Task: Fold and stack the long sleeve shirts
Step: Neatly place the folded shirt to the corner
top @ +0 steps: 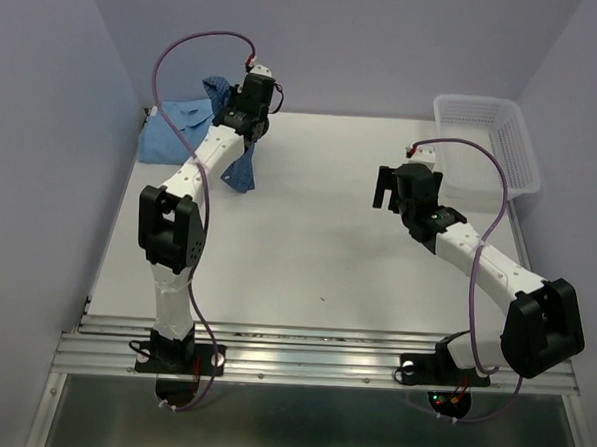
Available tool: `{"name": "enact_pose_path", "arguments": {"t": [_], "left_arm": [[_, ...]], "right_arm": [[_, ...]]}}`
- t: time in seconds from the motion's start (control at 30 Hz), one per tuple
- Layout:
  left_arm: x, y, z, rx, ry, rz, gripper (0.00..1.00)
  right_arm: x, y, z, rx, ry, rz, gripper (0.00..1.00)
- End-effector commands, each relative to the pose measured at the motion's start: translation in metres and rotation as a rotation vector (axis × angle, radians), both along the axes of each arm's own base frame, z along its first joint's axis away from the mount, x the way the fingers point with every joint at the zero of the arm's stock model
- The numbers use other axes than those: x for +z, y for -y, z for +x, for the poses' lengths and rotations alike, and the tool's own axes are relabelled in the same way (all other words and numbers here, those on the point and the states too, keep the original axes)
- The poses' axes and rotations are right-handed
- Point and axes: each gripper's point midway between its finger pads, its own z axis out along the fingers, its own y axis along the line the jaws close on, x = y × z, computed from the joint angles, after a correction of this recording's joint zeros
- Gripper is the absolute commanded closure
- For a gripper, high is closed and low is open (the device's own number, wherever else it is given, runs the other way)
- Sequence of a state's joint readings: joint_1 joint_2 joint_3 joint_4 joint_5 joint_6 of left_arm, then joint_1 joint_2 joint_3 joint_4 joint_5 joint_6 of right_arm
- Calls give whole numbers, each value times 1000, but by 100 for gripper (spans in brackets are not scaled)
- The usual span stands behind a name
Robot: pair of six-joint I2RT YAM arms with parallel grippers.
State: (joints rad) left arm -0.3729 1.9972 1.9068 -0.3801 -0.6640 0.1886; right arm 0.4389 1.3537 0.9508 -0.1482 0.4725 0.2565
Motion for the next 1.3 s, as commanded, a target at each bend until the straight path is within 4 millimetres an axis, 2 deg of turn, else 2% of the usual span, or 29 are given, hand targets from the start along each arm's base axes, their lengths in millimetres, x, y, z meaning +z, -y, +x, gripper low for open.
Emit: {"name": "enact_pose_path", "arguments": {"t": [0.0, 0.2, 0.37, 0.47, 0.57, 0.63, 0.77, 0.9, 0.93, 0.97, 1.03, 1.07, 1.1, 1.13, 1.27], "left_arm": [[86, -17, -4, 20, 171, 64, 100], [129, -17, -5, -61, 243, 94, 100], [174, -19, -4, -74, 335, 53, 100], [192, -19, -2, -91, 383, 26, 100], [198, -23, 5, -105, 411, -15, 100], [193, -23, 11, -140, 398, -38, 100], [170, -31, 31, -164, 362, -62, 100], [159, -54, 52, -143, 358, -61, 100], [144, -53, 63, -171, 335, -67, 100], [141, -61, 69, -169, 333, -70, 100], [128, -63, 80, -196, 318, -94, 100], [112, -63, 90, -210, 293, -109, 100], [106, -64, 95, -221, 283, -117, 100], [87, -66, 104, -233, 254, -127, 100], [63, -75, 121, -218, 240, -117, 100]], "right_arm": [[22, 6, 4, -25, 78, -1, 0], [22, 5, 3, -19, 77, 4, 0], [23, 2, 2, -6, 78, 17, 0], [24, 3, 1, -7, 81, 18, 0], [23, 3, 1, -11, 81, 19, 0], [22, 5, 1, -19, 79, 13, 0], [21, 8, 2, -38, 80, 0, 0], [20, 5, 4, -25, 73, 4, 0], [19, 4, 5, -24, 70, 4, 0], [17, 4, 5, -23, 61, 0, 0], [16, 5, 5, -28, 53, -7, 0], [14, 8, 5, -41, 45, -19, 0], [12, 8, 4, -40, 37, -25, 0], [14, 10, 5, -54, 40, -31, 0], [12, 10, 7, -59, 20, -40, 0]]}}
